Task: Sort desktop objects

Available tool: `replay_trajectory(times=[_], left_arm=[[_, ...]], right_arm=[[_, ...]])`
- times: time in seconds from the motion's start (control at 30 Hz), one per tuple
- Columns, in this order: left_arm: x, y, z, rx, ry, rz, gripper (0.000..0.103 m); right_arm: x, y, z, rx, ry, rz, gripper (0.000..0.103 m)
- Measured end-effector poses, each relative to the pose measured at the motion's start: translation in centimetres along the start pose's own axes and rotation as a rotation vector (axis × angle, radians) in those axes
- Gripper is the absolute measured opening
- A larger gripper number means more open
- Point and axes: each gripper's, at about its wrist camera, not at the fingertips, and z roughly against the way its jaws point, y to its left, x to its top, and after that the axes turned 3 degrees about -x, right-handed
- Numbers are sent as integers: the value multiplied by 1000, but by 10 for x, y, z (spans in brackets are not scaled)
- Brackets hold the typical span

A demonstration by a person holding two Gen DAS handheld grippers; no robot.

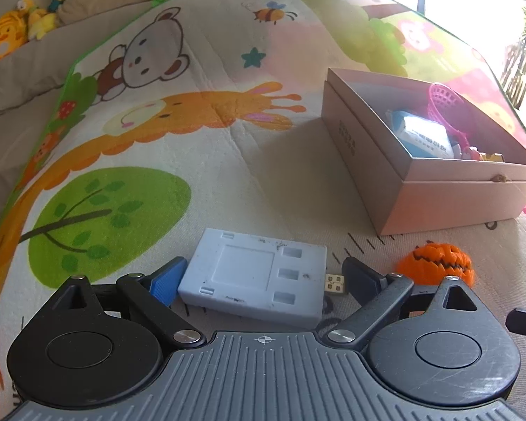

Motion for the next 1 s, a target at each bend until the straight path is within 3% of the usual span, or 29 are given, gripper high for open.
replay_trajectory(times=[0.3,0.47,0.73,0.8,1.0], left_arm=[[-67,-19,75,-86,30,-20,99],[-77,-28,87,-126,32,-19,100],[-77,-37,82,-88,28,-37,102],[-76,-37,82,-75,28,-20,102],[-69,-39,79,-64,34,15,102]], right_arm=[[0,4,-1,-14,11,34,103],[7,23,-8,23,43,115,103],[42,65,-42,90,108,152,103],[48,72,-51,69,95,155,98],[53,83,-49,91,61,215,61]])
